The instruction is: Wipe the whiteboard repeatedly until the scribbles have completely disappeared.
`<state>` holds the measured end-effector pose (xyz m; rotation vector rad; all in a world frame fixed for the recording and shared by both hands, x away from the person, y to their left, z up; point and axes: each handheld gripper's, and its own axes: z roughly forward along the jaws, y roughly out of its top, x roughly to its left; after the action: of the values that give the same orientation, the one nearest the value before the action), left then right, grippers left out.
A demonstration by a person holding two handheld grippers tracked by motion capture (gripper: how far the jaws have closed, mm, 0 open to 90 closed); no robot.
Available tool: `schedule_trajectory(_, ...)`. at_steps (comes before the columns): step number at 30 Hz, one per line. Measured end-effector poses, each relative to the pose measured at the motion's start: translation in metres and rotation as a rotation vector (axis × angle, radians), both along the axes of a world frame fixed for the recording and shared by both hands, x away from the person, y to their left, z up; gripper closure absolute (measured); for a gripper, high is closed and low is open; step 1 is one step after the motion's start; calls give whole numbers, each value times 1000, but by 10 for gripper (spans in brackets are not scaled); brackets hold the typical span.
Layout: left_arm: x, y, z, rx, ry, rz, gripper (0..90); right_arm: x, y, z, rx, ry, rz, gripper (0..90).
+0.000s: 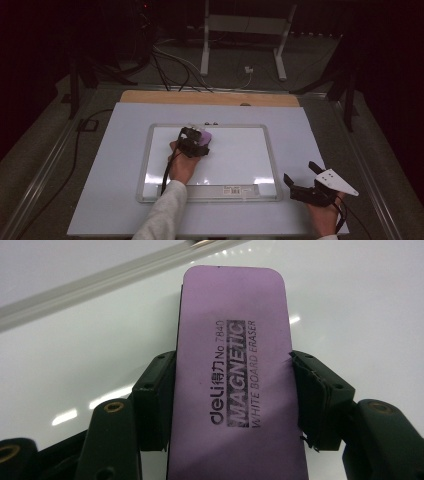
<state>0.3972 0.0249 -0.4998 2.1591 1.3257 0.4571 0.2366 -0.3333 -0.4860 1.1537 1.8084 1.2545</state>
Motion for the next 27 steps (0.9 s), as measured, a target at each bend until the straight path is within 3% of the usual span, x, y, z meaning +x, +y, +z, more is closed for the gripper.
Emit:
schedule_trajectory(5, -1, -41, -1, -31, 5, -69, 417, 0, 1, -1, -2, 3, 5, 3)
schedule_trajectory(9, -13, -69, -1, -37, 11, -175, 417, -1, 0, 0, -1, -3, 7, 3)
schedule_trajectory(11, -19, -77, 0, -35, 10, -230, 417, -1, -1, 0, 1, 0, 4, 3)
schedule_trajectory(13, -22, -78, 0, -20, 0, -249, 417, -1, 0, 0, 1, -3, 4, 3)
schedule_trajectory(17, -17, -60, 0, 0, -8, -199, 417, -1, 1, 0, -2, -4, 6, 3)
schedule_trajectory(23, -3, 2, 0, -3, 6, -16, 417, -1, -2, 0, 4, -4, 1, 3)
schedule_trajectory(27, -5, 33, -1, -22, 6, 42, 417, -1, -2, 1, 6, -5, -3, 3)
